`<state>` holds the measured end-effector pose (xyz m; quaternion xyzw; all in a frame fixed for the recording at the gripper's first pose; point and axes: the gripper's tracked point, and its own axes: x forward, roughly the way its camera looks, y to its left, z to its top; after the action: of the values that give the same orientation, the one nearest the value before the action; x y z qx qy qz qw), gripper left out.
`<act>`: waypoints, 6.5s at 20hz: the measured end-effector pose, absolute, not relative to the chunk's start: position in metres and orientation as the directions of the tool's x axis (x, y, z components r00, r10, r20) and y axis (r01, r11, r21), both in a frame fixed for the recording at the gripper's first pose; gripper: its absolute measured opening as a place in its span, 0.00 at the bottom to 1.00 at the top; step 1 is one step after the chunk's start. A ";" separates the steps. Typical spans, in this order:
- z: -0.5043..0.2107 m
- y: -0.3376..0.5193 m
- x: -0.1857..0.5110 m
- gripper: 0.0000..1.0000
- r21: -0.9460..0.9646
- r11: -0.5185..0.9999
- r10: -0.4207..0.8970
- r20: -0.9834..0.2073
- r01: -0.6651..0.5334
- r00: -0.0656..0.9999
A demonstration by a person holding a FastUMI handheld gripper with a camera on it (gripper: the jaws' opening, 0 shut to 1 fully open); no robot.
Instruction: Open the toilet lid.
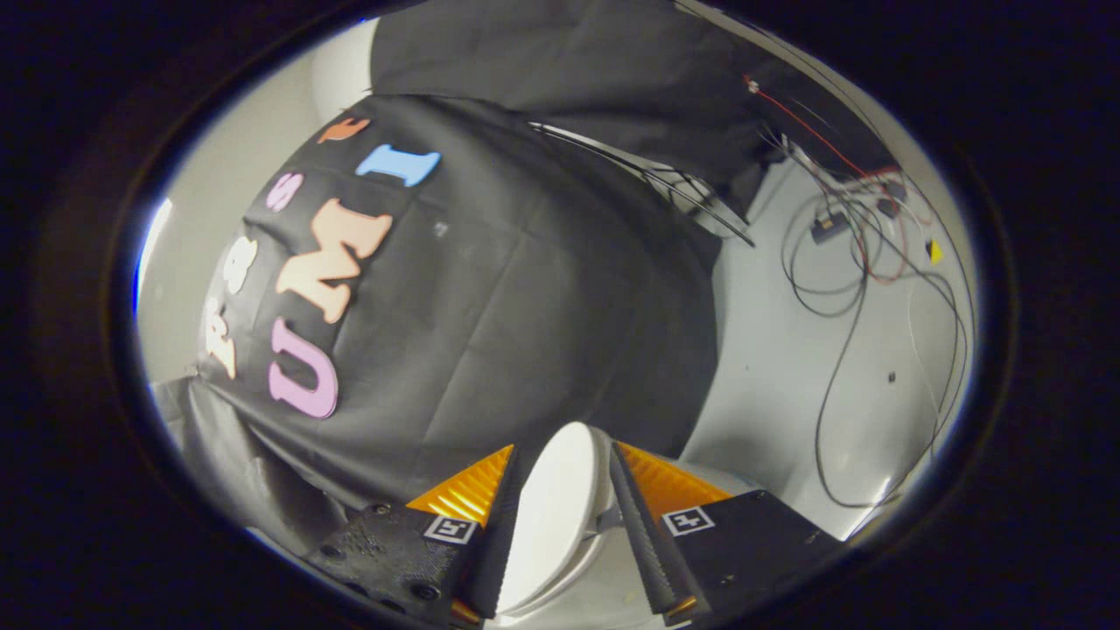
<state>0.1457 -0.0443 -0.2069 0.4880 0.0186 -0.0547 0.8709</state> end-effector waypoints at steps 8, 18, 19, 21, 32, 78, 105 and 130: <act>-0.269 -0.033 0.184 0.62 0.931 0.339 -0.029 -0.134 0.136 0.990; -0.271 -0.013 0.216 0.40 0.966 0.250 0.079 -0.086 0.064 0.993; -0.272 -0.014 0.217 0.35 0.966 0.248 0.078 -0.097 0.075 0.992; -0.277 -0.016 0.214 0.19 0.968 0.235 0.087 -0.117 0.094 0.989; -0.221 0.008 0.208 0.04 0.877 0.481 0.109 -0.071 0.010 0.992; -0.008 0.364 0.177 0.10 -0.216 0.964 0.099 -0.240 -0.152 0.966; -0.051 0.515 0.195 0.21 -0.176 0.824 0.505 -0.206 -0.539 0.838; 0.062 0.190 0.142 0.69 -0.217 0.975 0.052 0.028 -0.044 0.998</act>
<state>0.1422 0.1902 0.0623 -0.1086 -0.0168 0.0241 0.9937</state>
